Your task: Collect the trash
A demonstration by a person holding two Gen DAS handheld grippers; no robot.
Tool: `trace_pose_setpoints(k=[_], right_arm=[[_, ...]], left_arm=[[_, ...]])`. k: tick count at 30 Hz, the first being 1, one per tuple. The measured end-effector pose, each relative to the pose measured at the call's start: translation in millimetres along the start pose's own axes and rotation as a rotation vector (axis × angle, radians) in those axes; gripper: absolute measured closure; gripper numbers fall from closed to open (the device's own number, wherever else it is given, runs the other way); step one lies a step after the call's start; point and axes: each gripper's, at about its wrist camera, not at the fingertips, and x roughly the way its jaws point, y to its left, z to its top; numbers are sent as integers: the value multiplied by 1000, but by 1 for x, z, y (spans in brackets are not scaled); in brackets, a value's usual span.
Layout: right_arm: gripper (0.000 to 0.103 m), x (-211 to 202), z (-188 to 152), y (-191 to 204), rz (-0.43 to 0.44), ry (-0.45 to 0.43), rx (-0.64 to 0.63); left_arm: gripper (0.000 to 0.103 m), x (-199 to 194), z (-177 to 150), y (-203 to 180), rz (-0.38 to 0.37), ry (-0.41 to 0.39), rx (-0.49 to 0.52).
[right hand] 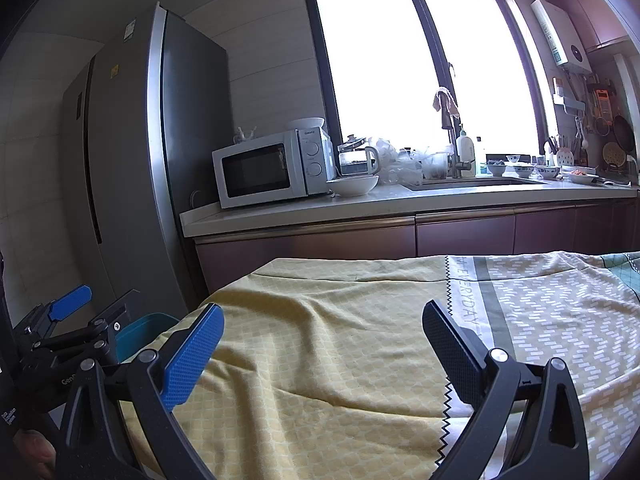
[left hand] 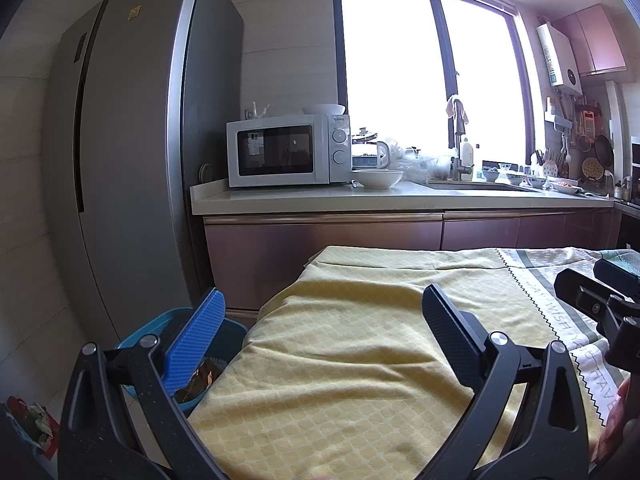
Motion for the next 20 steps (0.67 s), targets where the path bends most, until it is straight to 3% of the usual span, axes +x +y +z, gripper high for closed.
trace_pose_setpoints(k=[11, 18, 20], right_arm=[[7, 0, 1, -12, -19, -9, 15], [7, 3, 2, -26, -36, 4, 26], [7, 4, 3, -32, -37, 22, 25]], left_arm=[[6, 13, 3, -4, -30, 48, -6], [6, 36, 5, -12, -69, 122, -5], [6, 49, 7, -16, -98, 175, -11]])
